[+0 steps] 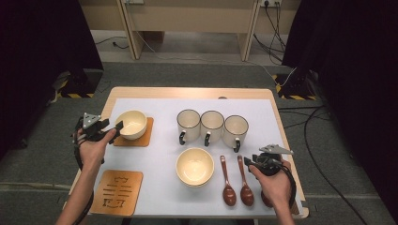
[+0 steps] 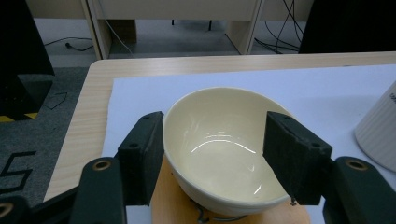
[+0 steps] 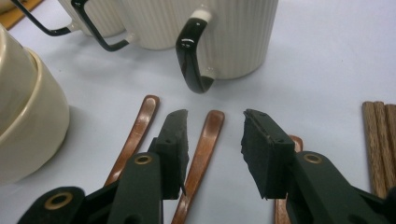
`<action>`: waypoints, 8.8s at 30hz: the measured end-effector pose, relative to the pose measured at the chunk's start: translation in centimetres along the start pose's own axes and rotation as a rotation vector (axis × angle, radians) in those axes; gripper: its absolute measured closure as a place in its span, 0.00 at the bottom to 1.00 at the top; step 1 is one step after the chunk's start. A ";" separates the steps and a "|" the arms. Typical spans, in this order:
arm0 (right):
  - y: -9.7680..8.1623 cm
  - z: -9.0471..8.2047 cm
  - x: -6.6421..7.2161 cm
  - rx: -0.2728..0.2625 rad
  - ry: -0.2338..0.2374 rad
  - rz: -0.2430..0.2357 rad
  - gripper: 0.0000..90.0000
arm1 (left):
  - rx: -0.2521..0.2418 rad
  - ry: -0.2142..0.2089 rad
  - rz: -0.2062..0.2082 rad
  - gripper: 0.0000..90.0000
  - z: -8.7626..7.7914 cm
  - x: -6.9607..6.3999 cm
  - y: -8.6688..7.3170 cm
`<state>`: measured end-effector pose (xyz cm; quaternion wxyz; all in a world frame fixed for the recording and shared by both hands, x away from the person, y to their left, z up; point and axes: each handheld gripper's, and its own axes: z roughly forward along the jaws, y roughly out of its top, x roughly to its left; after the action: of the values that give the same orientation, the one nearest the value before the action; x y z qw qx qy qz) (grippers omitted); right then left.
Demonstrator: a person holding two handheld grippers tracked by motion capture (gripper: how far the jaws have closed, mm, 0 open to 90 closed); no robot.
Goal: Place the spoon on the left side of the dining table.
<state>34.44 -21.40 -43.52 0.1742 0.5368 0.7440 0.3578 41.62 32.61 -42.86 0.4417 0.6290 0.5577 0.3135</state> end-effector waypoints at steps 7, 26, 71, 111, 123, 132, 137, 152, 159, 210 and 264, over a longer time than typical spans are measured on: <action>-0.1 -0.2 0.1 0.062 -0.005 0.014 0.70 | -0.021 -0.005 -0.003 0.41 -0.5 -0.4 -0.1; 0.1 2.7 0.7 0.247 0.000 0.051 0.80 | -0.016 -0.032 -0.005 0.41 -0.7 -1.0 -0.1; 1.2 5.0 2.6 0.406 -0.097 0.096 0.83 | -0.016 -0.084 -0.027 0.41 -0.7 -1.4 -0.1; 2.2 5.9 2.6 0.471 -0.081 0.119 0.94 | -0.027 -0.103 -0.022 0.43 -1.0 -1.5 0.3; 2.2 4.2 3.3 0.353 -0.067 0.057 0.94 | -0.050 -0.088 -0.035 0.42 -1.4 -1.7 0.6; 2.2 3.1 3.5 0.274 -0.046 0.028 0.94 | -0.056 -0.075 -0.030 0.40 -1.5 -1.7 0.6; 2.3 2.5 3.4 0.226 -0.028 0.024 0.95 | -0.055 -0.078 -0.029 0.40 -1.5 -1.8 0.6; 3.0 0.7 3.7 0.071 0.013 -0.015 0.95 | -0.065 -0.091 -0.026 0.39 -1.7 -2.5 0.6; 3.5 0.3 3.9 0.001 0.032 -0.032 0.95 | -0.067 -0.100 -0.024 0.39 -1.8 -2.7 0.5; 8.5 0.1 6.4 -0.359 0.080 -0.145 0.94 | -0.091 -0.327 0.066 0.41 -1.9 -10.8 4.2; 11.7 2.5 9.7 -0.442 0.131 -0.169 0.94 | -0.130 -0.502 0.137 0.49 0.2 -18.3 9.7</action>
<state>40.43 -9.63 -35.63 0.2682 0.3969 0.6997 0.5301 42.61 14.76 -32.40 0.5835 0.6936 0.3654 0.2121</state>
